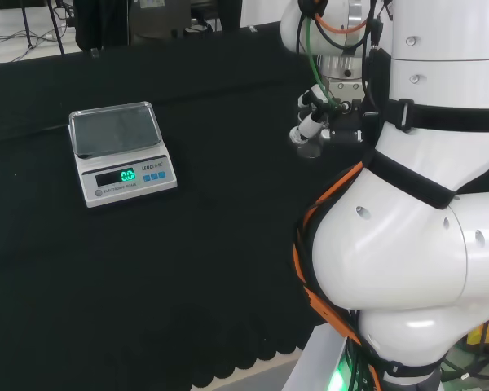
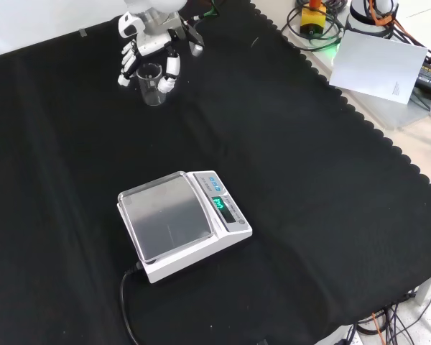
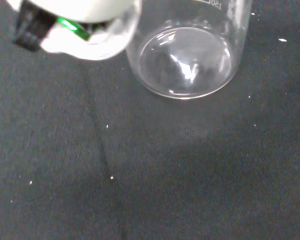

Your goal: Pick up the beaker.

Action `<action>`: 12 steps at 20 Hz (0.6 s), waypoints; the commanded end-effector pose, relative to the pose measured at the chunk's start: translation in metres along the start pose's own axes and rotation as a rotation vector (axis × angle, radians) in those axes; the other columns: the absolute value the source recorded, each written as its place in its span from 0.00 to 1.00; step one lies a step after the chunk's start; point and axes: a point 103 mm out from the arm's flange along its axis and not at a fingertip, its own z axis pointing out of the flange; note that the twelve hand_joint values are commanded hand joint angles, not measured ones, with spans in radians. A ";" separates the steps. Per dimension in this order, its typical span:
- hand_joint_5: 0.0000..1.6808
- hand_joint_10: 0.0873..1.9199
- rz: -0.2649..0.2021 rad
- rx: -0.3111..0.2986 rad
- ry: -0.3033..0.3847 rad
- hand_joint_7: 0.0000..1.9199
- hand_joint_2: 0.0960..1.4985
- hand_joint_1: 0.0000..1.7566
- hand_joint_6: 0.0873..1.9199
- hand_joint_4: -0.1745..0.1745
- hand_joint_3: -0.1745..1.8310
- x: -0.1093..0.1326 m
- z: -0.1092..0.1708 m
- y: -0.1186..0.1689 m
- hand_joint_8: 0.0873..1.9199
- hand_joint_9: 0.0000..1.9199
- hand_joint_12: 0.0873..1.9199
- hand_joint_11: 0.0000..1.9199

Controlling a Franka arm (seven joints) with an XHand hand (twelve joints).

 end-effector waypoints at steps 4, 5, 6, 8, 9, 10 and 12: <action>0.54 0.40 -0.009 -0.134 0.013 0.50 0.49 0.68 0.49 0.29 0.35 0.003 0.003 0.001 0.54 0.68 0.42 0.74; 0.56 0.42 -0.010 -0.142 0.011 0.51 0.54 0.70 0.50 0.15 0.31 0.004 0.002 0.001 0.53 0.70 0.39 0.77; 0.58 0.42 -0.011 -0.151 0.009 0.53 0.56 0.71 0.50 0.07 0.30 0.004 0.000 0.001 0.53 0.72 0.37 0.78; 0.60 0.42 -0.015 -0.164 0.006 0.54 0.55 0.72 0.51 0.01 0.32 0.005 -0.008 0.000 0.52 0.74 0.35 0.79; 0.60 0.42 -0.019 -0.174 0.004 0.55 0.54 0.72 0.51 0.00 0.33 0.006 -0.014 -0.001 0.52 0.74 0.34 0.79; 0.60 0.42 -0.022 -0.185 0.003 0.55 0.53 0.72 0.51 0.00 0.34 0.007 -0.021 -0.002 0.52 0.75 0.34 0.79; 0.61 0.42 -0.031 -0.210 -0.004 0.55 0.52 0.73 0.51 0.00 0.34 0.010 -0.039 -0.005 0.52 0.75 0.34 0.79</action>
